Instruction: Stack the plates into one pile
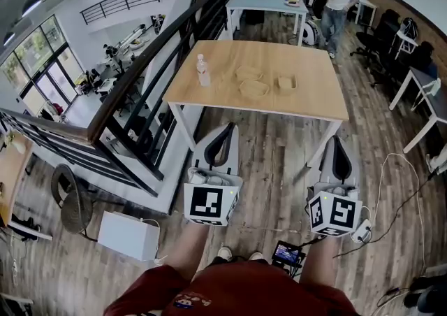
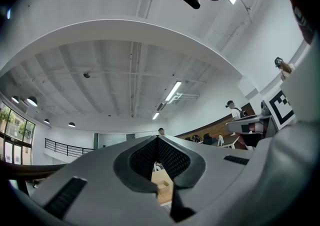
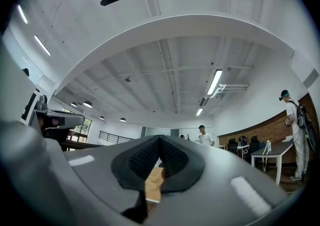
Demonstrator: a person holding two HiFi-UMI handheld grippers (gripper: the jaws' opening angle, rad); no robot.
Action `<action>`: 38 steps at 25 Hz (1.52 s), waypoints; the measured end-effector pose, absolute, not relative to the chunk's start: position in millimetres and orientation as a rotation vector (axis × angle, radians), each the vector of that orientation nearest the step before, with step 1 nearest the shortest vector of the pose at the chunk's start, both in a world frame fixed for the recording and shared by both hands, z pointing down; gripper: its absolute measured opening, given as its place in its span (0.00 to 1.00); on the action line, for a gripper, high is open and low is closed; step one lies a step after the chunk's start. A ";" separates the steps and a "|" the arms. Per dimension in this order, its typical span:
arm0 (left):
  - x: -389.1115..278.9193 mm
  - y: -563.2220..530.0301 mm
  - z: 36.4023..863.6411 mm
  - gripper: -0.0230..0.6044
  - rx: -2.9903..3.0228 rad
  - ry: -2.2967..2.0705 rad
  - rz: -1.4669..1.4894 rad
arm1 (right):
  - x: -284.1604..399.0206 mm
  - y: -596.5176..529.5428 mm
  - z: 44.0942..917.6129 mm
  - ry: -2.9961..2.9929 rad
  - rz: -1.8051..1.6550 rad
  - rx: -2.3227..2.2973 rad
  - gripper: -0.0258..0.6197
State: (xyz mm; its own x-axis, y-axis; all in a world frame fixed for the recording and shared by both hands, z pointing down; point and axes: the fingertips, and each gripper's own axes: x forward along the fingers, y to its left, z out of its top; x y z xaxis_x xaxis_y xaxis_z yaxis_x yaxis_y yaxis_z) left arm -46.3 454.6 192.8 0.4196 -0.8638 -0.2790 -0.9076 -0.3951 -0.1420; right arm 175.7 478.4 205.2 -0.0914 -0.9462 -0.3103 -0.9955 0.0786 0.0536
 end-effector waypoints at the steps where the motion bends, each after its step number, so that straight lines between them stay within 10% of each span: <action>1: -42.6 454.3 193.6 0.04 -2.409 1.547 0.231 | 178.6 477.9 206.4 2.158 0.372 -1.973 0.05; 38: -45.5 332.0 212.7 0.04 -2.384 1.601 0.221 | 158.5 346.2 216.6 2.228 0.395 -1.948 0.05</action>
